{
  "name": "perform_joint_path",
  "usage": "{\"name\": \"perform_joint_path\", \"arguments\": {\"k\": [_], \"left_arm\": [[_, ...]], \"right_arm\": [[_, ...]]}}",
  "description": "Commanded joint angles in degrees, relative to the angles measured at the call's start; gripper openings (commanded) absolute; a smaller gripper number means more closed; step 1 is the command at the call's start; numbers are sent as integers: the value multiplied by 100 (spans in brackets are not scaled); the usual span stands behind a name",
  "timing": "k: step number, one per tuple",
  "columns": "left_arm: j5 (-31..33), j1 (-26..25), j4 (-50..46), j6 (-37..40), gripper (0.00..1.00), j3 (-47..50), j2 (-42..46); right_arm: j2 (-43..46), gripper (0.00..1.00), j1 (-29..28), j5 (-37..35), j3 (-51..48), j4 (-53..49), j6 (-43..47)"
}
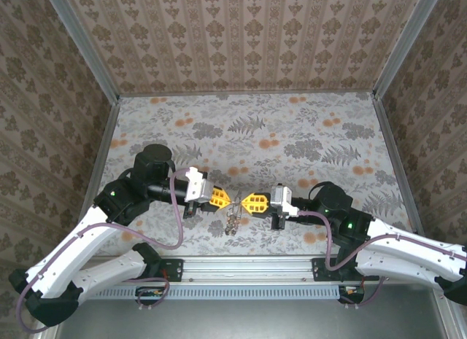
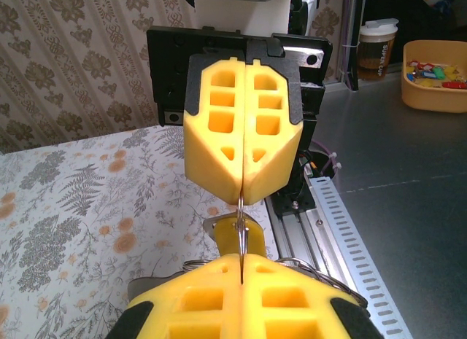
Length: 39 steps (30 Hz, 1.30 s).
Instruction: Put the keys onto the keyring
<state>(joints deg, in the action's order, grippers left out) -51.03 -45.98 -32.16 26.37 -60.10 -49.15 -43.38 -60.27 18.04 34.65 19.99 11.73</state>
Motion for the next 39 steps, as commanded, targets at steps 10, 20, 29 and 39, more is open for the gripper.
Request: {"name": "perform_joint_path", "arguments": {"k": [10,20,29,39], "left_arm": [[-134,43,184,-58,0,-77,72],[-144,37,167,-46,0,-99,72],[-162,39,162,-44,0,-96,84],[-178,36,149,-44,0,-100,85]], "right_arm": [[76,0,-29,92,-55,-26,-163],[-4,0,-27,-44,-55,118,-109],[-67,0,-26,-25,-24,177,-74],[-87,0,-20,-58,-32,257,-40]]}}
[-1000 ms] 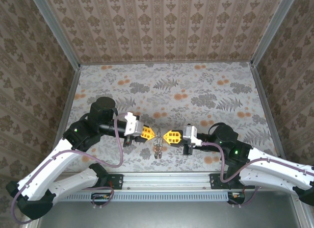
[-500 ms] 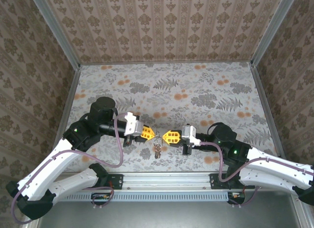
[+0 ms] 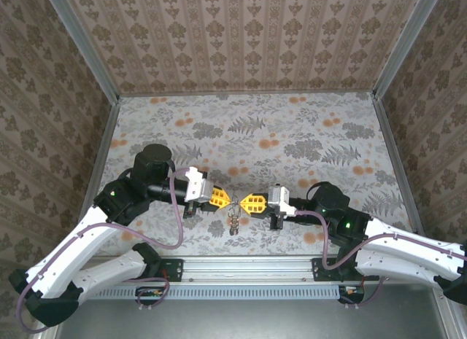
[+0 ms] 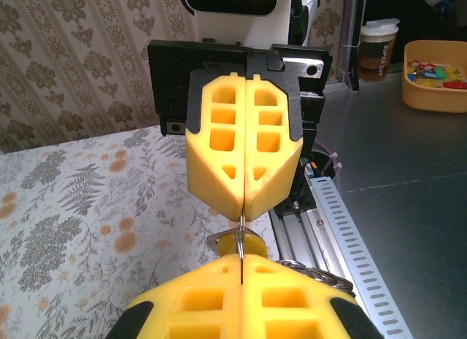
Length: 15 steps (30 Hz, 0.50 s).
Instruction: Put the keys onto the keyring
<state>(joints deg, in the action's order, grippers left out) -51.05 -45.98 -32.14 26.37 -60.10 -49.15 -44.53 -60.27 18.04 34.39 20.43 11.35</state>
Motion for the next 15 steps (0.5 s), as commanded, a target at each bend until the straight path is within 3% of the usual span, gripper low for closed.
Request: {"name": "perform_joint_path", "arguments": {"k": [1,9,15], "left_arm": [[-171,37,147,-45,0,-99,83],[-76,44,164,-77,0,-82,87],[636,44,410,-443,0,179,41]], "right_arm": [[24,0,-24,-62,-6,215,-4],[-44,0,-20,-35,-2,349,22],[203,0,-5,-442,-202,98,-120]]}}
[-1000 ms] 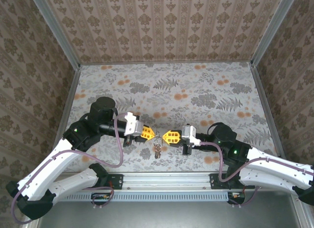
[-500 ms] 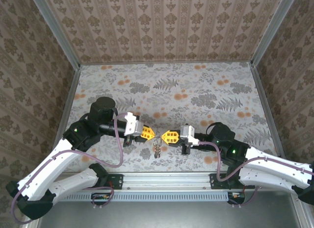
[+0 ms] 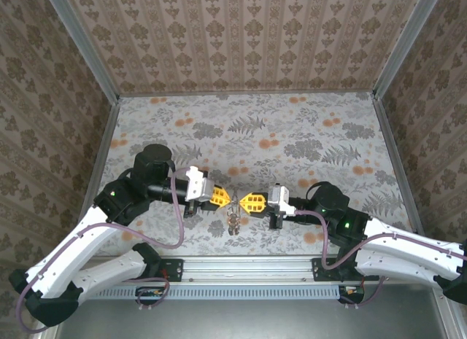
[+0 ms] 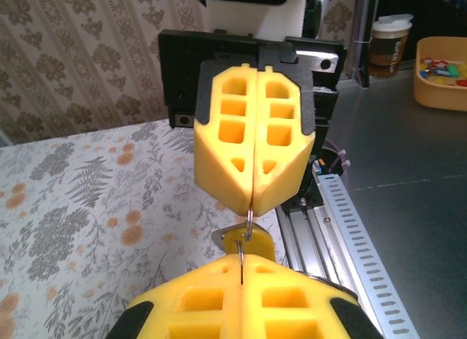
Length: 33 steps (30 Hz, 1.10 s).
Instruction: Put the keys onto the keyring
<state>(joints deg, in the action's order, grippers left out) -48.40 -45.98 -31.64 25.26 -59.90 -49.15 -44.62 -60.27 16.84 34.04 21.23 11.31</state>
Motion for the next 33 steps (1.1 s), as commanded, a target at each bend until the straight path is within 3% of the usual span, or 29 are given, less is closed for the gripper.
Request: {"name": "perform_joint_path", "arguments": {"k": [1,10,24,29,33], "left_arm": [[506,52,424,-438,0,250,29],[2056,179,1993,-1705,0,1792,-302],[3915,332,2719,-2922,0,2646,-1103],[3946,344,2816,-3255,0,2832,-1150],[3968,230,2177,-3305,0,2470,-1553]], "right_arm": [[305,0,7,-428,-234,-47,-181],[872,0,272,-1856,-802,-545,-953],[473,0,1352,-2239,-1494,-1015,-3203],[86,0,1678,-1993,-1699,-1052,-3679],[278,0,1698,-1936,-1873,-1067,-3749]]}}
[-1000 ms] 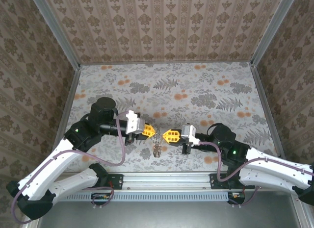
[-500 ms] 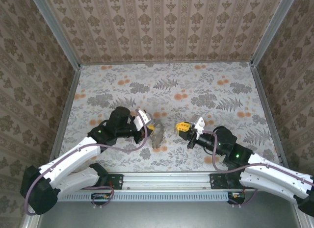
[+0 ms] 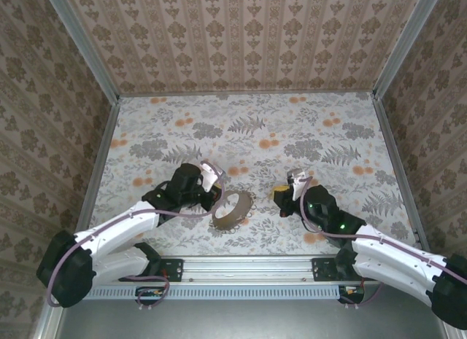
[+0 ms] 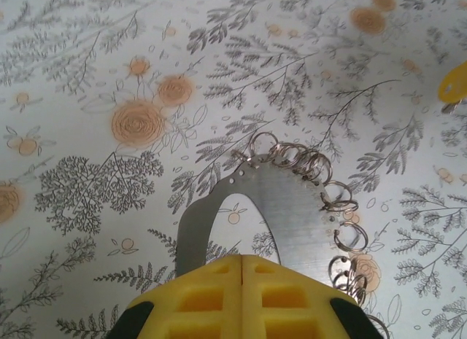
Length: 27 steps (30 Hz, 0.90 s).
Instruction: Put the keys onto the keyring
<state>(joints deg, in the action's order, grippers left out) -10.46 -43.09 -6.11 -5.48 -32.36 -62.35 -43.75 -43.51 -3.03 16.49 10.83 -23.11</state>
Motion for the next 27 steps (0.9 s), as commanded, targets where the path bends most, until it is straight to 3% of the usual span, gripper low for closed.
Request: {"name": "perform_joint_path", "arguments": {"k": [1,6,10,17,27], "left_arm": [[194,-99,-562,-170,2,-417,-353],[-73,-275,-1251,278,27,-1214,-1166],[-114,-615,-1459,632,38,-1558,-1760],[-43,-1063,-1556,1509,45,-2140,-2781],[-237,-1209,-1090,2336,48,-2247,-3351]], "right_arm": [[304,0,23,4,-195,-59,-316],[762,0,104,-169,-548,-291,-393],[817,0,132,-203,-658,-103,-337],[546,0,460,128,-741,158,-355],[1148,0,685,228,-1025,33,-487]]}}
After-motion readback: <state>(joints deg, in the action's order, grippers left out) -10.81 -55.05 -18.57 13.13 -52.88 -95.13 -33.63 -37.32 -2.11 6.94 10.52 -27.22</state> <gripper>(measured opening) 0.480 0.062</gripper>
